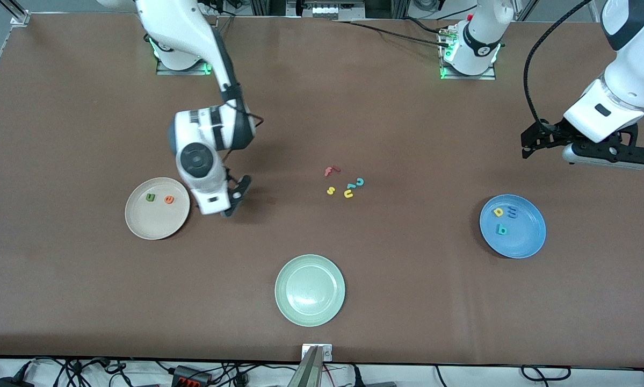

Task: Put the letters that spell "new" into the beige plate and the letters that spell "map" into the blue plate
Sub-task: 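Carry the pink m to the beige plate and open the right gripper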

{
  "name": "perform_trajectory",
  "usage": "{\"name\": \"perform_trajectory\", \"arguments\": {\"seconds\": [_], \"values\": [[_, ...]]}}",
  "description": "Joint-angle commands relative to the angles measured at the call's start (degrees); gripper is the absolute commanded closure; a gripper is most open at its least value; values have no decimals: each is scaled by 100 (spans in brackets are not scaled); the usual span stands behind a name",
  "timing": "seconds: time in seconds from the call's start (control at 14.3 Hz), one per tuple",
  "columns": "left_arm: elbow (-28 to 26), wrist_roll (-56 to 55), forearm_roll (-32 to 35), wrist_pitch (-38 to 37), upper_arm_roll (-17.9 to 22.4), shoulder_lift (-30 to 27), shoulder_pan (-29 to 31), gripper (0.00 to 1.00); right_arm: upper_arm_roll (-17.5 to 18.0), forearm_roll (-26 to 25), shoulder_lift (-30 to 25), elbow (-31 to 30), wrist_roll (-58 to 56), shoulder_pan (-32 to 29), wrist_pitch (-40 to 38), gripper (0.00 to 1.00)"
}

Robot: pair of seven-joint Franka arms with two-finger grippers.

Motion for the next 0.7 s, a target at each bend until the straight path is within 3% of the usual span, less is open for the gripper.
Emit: {"name": "perform_trajectory", "arguments": {"seconds": [0.0, 0.35, 0.63], "values": [[-73, 53, -14, -5, 11, -97, -20, 0, 61, 72, -20, -24, -153, -814, -179, 76], [-64, 53, -14, -5, 2, -97, -29, 0, 70, 72, 130, -59, -179, -1527, -188, 76], [-64, 53, -14, -5, 10, -97, -38, 0, 114, 150, 173, -243, -179, -1581, -101, 75]]}}
